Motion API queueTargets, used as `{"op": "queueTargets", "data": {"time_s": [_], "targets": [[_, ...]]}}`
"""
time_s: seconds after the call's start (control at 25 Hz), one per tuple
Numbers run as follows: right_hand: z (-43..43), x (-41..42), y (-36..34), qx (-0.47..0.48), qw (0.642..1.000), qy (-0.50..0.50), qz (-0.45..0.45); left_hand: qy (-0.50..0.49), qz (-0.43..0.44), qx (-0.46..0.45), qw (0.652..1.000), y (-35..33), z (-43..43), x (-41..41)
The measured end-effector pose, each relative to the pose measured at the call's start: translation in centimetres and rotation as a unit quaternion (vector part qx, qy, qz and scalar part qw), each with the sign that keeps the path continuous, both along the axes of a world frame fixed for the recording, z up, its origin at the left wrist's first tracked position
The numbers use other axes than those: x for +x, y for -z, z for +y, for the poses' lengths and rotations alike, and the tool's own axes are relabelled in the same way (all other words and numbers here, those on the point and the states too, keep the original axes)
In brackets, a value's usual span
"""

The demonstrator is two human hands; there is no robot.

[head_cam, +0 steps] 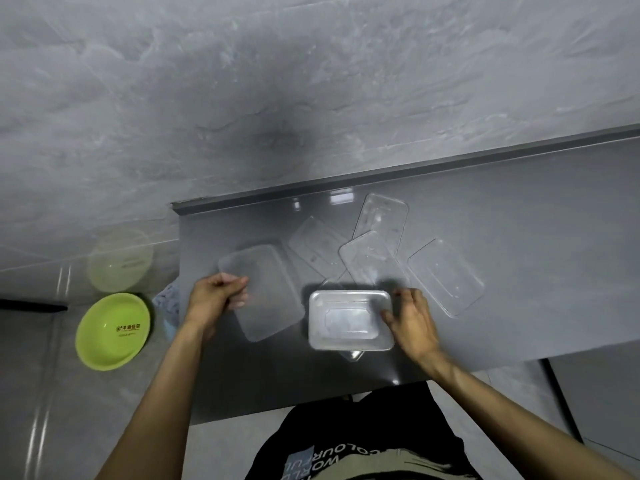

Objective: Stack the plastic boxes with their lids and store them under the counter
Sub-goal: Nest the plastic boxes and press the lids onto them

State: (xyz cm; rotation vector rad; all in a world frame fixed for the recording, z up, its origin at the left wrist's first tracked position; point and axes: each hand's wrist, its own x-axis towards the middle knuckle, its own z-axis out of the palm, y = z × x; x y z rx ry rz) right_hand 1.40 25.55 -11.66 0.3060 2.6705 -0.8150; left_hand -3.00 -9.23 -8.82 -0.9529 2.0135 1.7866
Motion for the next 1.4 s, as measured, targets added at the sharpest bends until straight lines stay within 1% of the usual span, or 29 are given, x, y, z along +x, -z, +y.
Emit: {"op": "queueTargets", "data": {"time_s": [0.04,0.08,0.12,0.2,0.24,0.28,0.32,0.44,0.56,0.64,0.72,0.76,0.84,0.92,1.0,1.04,1.08,1.16,1.24,1.32,1.4], "targets": [[-0.7,-0.3,-0.8,-0.052,0.999,-0.002,0.016,0.017,0.012,0.018,1.0,-1.0,1.0,-0.4],[-1.6,-0.7,-1.6,-0.138,0.99,0.015,-0.002,0.04,0.016,0.033,0.999,-1.8,2.3,-0.8],[-2.7,-1.2,-2.5,-0.237,0.97,0.043,-0.044,0.067,0.015,0.039,0.997,-2.3,3.7,-1.0],[-4.5,-2.1,-3.9,-0.416,0.896,0.1,-0.123,0.113,0.008,0.041,0.993,-3.0,6.3,-1.4],[-5.0,-2.4,-4.3,-0.472,0.861,0.133,-0.138,0.13,0.006,0.043,0.991,-3.2,7.4,-1.4],[-5.4,-2.6,-4.4,-0.506,0.835,0.168,-0.137,0.143,0.006,0.044,0.989,-3.2,8.3,-1.4],[-5.5,-2.7,-4.6,-0.524,0.818,0.201,-0.128,0.149,0.005,0.046,0.988,-3.1,8.9,-1.4],[-5.1,-2.8,-4.7,-0.54,0.788,0.272,-0.116,0.15,-0.004,0.044,0.988,-3.0,9.6,-1.3],[-4.7,-2.9,-4.7,-0.527,0.787,0.306,-0.099,0.143,-0.011,0.072,0.987,-2.7,9.5,-1.0],[-4.4,-3.1,-4.6,-0.526,0.786,0.312,-0.09,0.143,-0.012,0.085,0.986,-2.5,9.5,-0.8],[-4.2,-3.3,-5.1,-0.53,0.788,0.303,-0.084,0.123,-0.012,0.079,0.989,-2.1,9.8,-0.8],[-4.0,-3.4,-5.3,-0.525,0.796,0.292,-0.071,0.101,-0.011,0.066,0.993,-2.0,10.0,-0.8],[-3.6,-3.6,-5.5,-0.49,0.835,0.249,-0.017,0.051,-0.016,0.062,0.997,-2.0,10.1,-1.1],[-3.3,-3.7,-5.9,-0.423,0.886,0.182,0.055,0.024,-0.04,0.129,0.991,-2.4,10.0,-1.5],[-3.0,-3.6,-6.2,-0.285,0.944,0.062,0.151,0.049,-0.073,0.201,0.976,-3.0,10.0,-1.8],[-2.9,-3.4,-6.4,-0.206,0.957,-0.018,0.203,0.073,-0.084,0.22,0.969,-3.2,10.1,-2.0],[-2.7,-3.3,-6.3,-0.148,0.953,-0.094,0.249,0.096,-0.088,0.223,0.966,-3.2,10.2,-2.0],[-2.5,-2.8,-6.1,-0.096,0.931,-0.2,0.291,0.116,-0.082,0.2,0.969,-2.9,10.5,-2.0],[-2.3,-2.4,-5.8,-0.085,0.921,-0.238,0.298,0.113,-0.074,0.172,0.976,-2.3,10.5,-1.8],[-1.9,-2.0,-5.5,-0.077,0.923,-0.247,0.287,0.117,-0.066,0.166,0.977,-1.7,10.5,-1.2],[-1.1,-1.5,-5.0,-0.049,0.927,-0.264,0.261,0.124,-0.052,0.143,0.981,-1.3,10.6,-0.6]]}}
